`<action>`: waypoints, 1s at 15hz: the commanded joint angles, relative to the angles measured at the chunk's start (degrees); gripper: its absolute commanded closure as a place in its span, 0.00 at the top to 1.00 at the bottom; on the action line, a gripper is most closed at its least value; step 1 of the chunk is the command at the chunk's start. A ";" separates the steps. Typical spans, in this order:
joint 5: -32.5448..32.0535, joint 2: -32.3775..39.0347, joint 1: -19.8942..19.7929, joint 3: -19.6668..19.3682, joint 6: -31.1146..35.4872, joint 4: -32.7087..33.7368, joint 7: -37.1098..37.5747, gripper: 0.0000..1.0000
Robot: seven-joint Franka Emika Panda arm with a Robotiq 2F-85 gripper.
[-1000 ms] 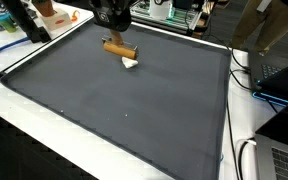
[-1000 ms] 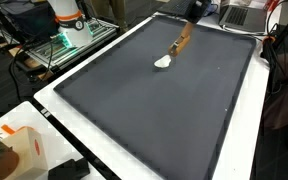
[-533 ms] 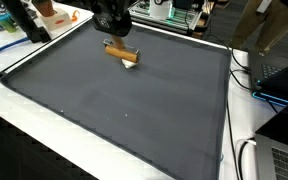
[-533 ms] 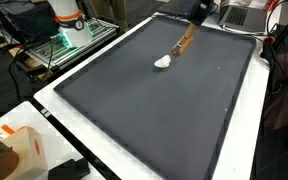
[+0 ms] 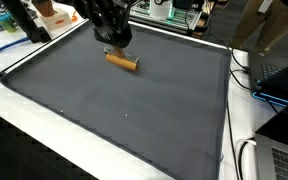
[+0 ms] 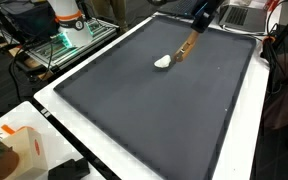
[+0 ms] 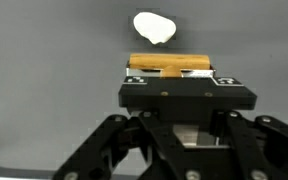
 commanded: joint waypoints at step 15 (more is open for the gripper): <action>-1.95 13.35 3.09 -2.02 -13.95 20.34 0.99 0.23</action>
